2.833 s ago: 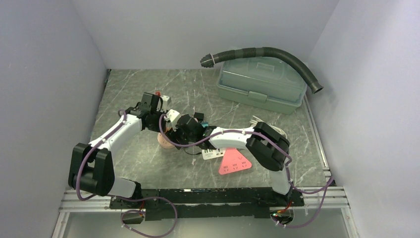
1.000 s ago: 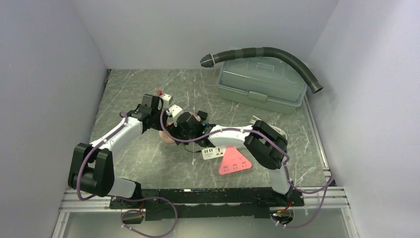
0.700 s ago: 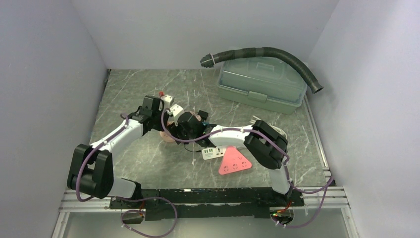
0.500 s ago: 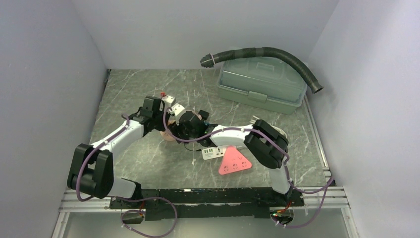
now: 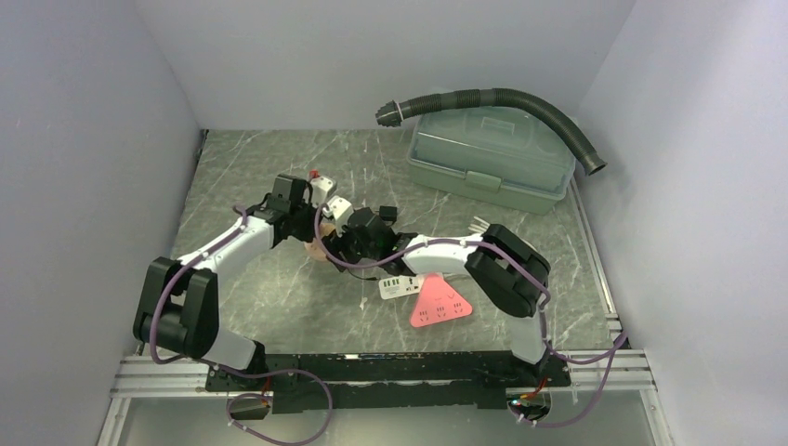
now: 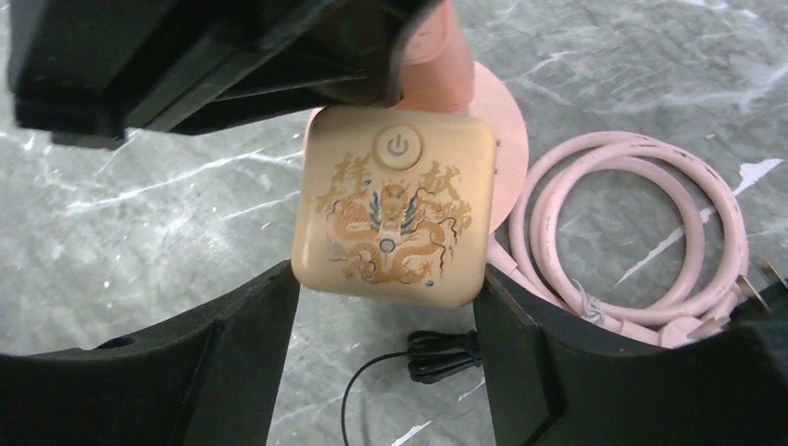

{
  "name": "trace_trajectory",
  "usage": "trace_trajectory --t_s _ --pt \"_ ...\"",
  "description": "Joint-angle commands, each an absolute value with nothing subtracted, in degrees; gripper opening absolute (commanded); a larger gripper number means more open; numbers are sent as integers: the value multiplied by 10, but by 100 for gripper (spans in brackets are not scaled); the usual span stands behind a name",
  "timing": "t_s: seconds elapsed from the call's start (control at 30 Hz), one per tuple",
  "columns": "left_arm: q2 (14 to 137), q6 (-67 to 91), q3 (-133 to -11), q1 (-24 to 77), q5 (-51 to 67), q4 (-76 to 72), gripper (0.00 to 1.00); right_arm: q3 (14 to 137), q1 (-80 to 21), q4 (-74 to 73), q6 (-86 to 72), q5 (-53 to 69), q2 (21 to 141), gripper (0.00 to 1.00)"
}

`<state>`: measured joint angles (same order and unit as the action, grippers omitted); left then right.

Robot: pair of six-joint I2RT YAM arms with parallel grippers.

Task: Insert the plug
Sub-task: Insert the plug into the socket.

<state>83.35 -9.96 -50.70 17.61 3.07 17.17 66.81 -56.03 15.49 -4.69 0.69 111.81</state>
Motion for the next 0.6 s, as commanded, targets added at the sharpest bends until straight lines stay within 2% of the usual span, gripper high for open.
trace_trajectory --t_s 0.0,0.13,0.33,0.37,0.57 --pt "869 -107 -506 172 38 266 0 667 -587 150 -38 99 1073 74" --pt "868 -102 -542 172 52 304 0 673 -585 145 -43 102 1052 85" --pt "881 -119 -541 172 60 318 0 724 -550 85 -39 136 1032 89" --pt "886 -121 -540 172 61 319 0 730 -546 76 -36 140 1032 98" --pt "896 -129 -543 172 70 332 0 726 -522 63 -39 151 1021 100"
